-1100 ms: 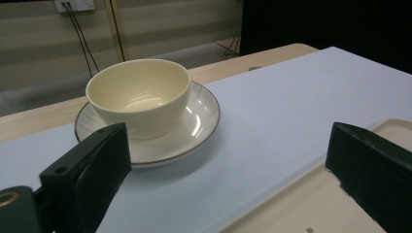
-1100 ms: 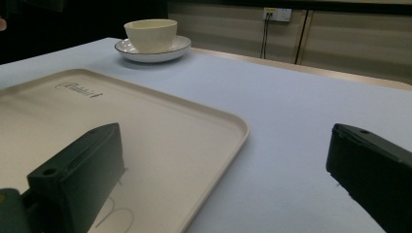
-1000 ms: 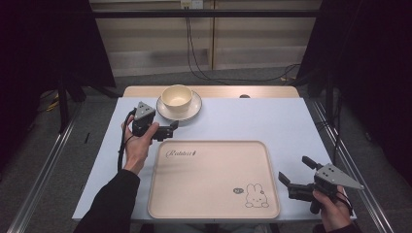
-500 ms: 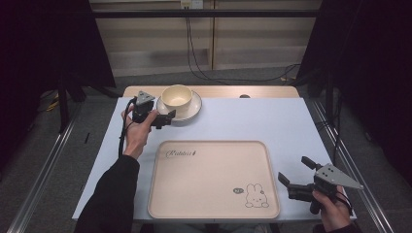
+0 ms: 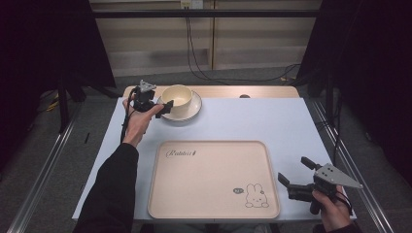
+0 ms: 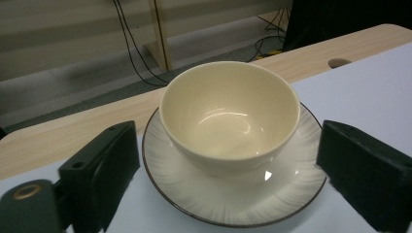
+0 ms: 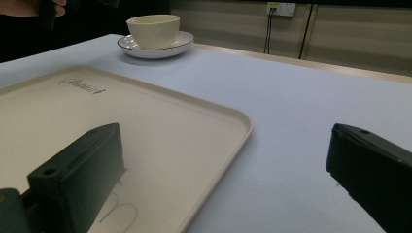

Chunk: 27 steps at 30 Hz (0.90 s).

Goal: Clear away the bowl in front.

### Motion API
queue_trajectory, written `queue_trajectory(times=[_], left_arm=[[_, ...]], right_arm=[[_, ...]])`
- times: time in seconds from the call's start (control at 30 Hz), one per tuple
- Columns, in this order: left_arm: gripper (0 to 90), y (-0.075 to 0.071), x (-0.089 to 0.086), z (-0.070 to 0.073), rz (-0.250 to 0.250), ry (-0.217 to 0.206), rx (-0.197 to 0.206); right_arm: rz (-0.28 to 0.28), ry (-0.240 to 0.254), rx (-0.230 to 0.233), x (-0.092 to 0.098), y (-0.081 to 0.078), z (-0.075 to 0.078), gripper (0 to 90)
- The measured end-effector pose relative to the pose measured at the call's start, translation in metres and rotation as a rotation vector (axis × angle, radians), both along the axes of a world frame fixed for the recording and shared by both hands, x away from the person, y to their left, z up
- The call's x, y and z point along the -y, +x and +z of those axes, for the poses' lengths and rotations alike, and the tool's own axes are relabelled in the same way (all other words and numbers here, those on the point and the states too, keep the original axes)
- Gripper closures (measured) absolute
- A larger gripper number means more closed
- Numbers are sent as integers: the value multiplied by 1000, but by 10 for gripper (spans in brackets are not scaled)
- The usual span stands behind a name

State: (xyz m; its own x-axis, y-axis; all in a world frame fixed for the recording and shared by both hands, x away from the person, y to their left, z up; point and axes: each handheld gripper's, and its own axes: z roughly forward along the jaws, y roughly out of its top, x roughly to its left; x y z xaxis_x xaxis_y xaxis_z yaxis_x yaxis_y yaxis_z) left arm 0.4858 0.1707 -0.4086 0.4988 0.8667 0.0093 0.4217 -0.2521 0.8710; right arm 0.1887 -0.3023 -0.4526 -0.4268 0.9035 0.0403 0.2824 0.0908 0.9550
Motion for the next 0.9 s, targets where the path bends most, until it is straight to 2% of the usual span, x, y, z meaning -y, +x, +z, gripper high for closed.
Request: queue_trajectory(times=[0.1, 0.13, 0.17, 0.27, 0.33, 0.37, 0.43, 0.47, 0.6, 0.67, 0.73, 0.77, 0.83, 0.9], left_arm=[[109, 8, 0, 1, 7, 12, -1], [112, 12, 0, 1, 2, 3, -1], [112, 15, 0, -1, 21, -11, 1], [112, 24, 1, -6, 44, -23, -30], [116, 28, 3, -11, 67, 10, -45], [133, 30, 3, -13, 69, 11, -54], [169, 34, 6, -18, 105, 35, -48], [187, 36, 5, -20, 105, 42, -57], [168, 43, 8, -26, 124, 81, -71], [149, 48, 9, -26, 144, 66, -84], [169, 52, 7, -26, 155, 36, -103], [166, 54, 7, -25, 159, 40, -107], [158, 55, 8, -26, 164, 58, -89], [146, 58, 9, -29, 169, 51, -109]], right_arm=[[-3, -1, 2, 1, 0, 0, 0], [-4, -2, 2, 1, 1, 0, 0], [-3, -2, 2, 0, 0, 0, 0], [-1, -4, 3, 0, 1, 0, 0], [1, 2, 0, 0, 0, 0, 0], [-3, 2, 3, 0, 0, 0, 0], [4, 0, 0, 1, 1, 0, 0], [6, 1, -1, 0, 1, 0, 0], [4, 7, 3, 0, 0, 0, 0], [3, 7, 3, 0, 0, 0, 0], [2, 9, 4, -1, 0, 0, 0], [2, 8, 4, -1, 0, 0, 0], [4, 9, 1, 0, 0, 0, 2], [2, 13, 1, 0, 0, 0, 2]])
